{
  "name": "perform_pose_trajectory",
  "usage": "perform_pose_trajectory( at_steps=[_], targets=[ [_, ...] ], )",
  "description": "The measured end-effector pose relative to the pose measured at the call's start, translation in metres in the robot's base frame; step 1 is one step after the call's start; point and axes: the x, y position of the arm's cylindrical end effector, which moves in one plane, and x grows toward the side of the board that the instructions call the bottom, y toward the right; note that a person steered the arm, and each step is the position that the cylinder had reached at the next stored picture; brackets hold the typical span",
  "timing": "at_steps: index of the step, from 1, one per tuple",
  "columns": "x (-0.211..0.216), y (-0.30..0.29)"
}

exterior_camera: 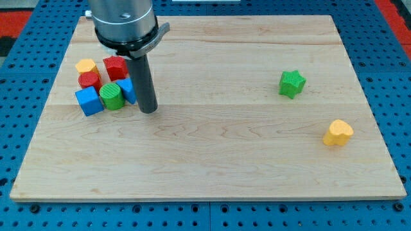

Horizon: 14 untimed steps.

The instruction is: Push the green star up a bit

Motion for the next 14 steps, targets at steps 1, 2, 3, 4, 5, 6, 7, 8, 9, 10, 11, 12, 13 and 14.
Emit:
perform_pose_trajectory(
  at_steps=[1,2,3,4,5,6,7,8,9,10,11,12,13,14],
  targets=[
    [-0.032,-0.001],
    [-0.057,-0.022],
    [-0.058,-0.056],
    [-0.058,-0.054],
    [-0.04,-0.001],
    [-0.012,0.05],
    [0.01,0.139],
    [0.013,0.197],
    [0.014,0.223],
    [0.015,0.223],
    [0.015,0.231],
    [0.015,0.247],
    [0.013,0.273],
    [-0.02,0.27]
  ],
)
